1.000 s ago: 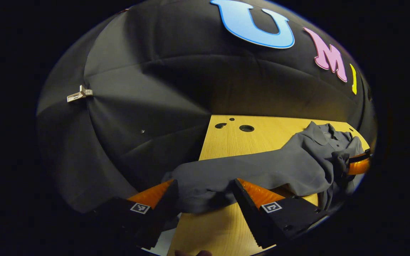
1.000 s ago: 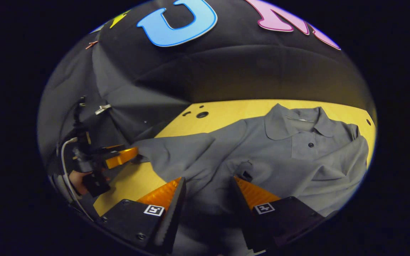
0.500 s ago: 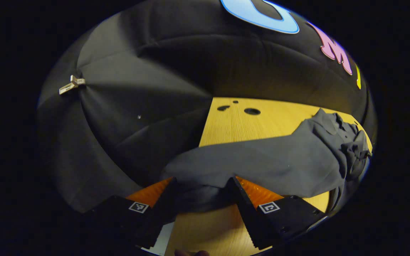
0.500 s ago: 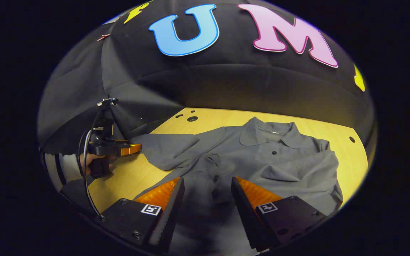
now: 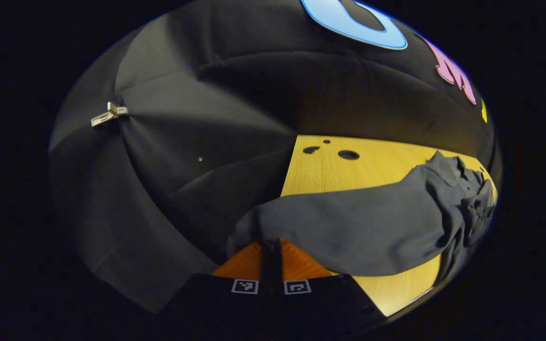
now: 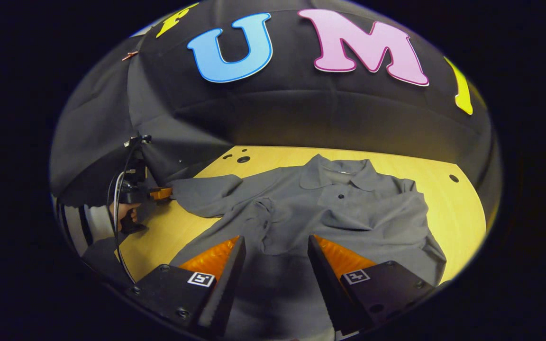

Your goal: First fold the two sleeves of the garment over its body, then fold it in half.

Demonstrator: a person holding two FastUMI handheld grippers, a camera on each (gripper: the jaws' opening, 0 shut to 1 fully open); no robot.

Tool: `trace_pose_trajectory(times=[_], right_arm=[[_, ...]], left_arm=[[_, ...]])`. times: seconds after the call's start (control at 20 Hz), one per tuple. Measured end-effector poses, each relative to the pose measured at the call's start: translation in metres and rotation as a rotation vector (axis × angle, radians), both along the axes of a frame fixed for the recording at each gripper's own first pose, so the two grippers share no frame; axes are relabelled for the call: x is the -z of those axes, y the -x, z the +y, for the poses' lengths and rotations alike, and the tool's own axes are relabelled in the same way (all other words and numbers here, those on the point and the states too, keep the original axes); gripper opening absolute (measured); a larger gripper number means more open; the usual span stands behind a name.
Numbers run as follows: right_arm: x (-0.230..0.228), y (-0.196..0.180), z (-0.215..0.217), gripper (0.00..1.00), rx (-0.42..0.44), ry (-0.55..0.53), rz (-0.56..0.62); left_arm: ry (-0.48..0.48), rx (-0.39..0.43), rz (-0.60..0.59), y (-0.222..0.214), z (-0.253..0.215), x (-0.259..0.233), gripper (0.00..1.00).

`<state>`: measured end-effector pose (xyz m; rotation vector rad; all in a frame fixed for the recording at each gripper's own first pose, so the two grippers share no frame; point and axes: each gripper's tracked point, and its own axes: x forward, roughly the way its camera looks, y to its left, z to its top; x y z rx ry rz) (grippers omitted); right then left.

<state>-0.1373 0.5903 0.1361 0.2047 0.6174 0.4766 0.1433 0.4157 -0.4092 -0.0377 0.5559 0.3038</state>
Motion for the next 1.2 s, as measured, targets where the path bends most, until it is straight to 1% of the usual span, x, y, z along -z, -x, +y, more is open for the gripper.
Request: trace_pose_trajectory(times=[0.1, 0.2, 0.35, 0.55, 0.7, 0.8, 0.95, 1.2], right_arm=[[-0.004, 0.001, -0.012, 0.82, 0.016, 0.002, -0.004], [-0.007, 0.001, -0.027, 0.82, 0.038, -0.002, -0.011], [-0.014, 0.004, -0.048, 0.82, 0.067, -0.007, -0.023], [-0.017, 0.008, -0.077, 0.82, 0.112, -0.016, -0.028], [-0.018, 0.013, -0.102, 0.82, 0.137, -0.013, -0.034], [-0.015, 0.016, -0.12, 0.82, 0.16, -0.009, -0.033], [-0.013, 0.024, -0.151, 0.82, 0.201, -0.007, -0.025], [-0.002, 0.033, -0.198, 0.84, 0.249, 0.025, -0.022]], left_arm=[[-0.022, 0.019, -0.061, -0.003, -0.011, -0.03, 0.05], [-0.046, 0.059, -0.13, -0.006, -0.026, -0.063, 0.05], [-0.043, 0.1, -0.192, -0.008, -0.054, -0.1, 0.05], [-0.047, 0.12, -0.251, -0.008, -0.085, -0.141, 0.05], [-0.025, 0.125, -0.306, -0.008, -0.111, -0.177, 0.05], [-0.02, 0.139, -0.346, -0.005, -0.135, -0.199, 0.05], [-0.004, 0.19, -0.374, -0.005, -0.182, -0.221, 0.05], [0.028, 0.283, -0.387, -0.009, -0.266, -0.235, 0.05]])
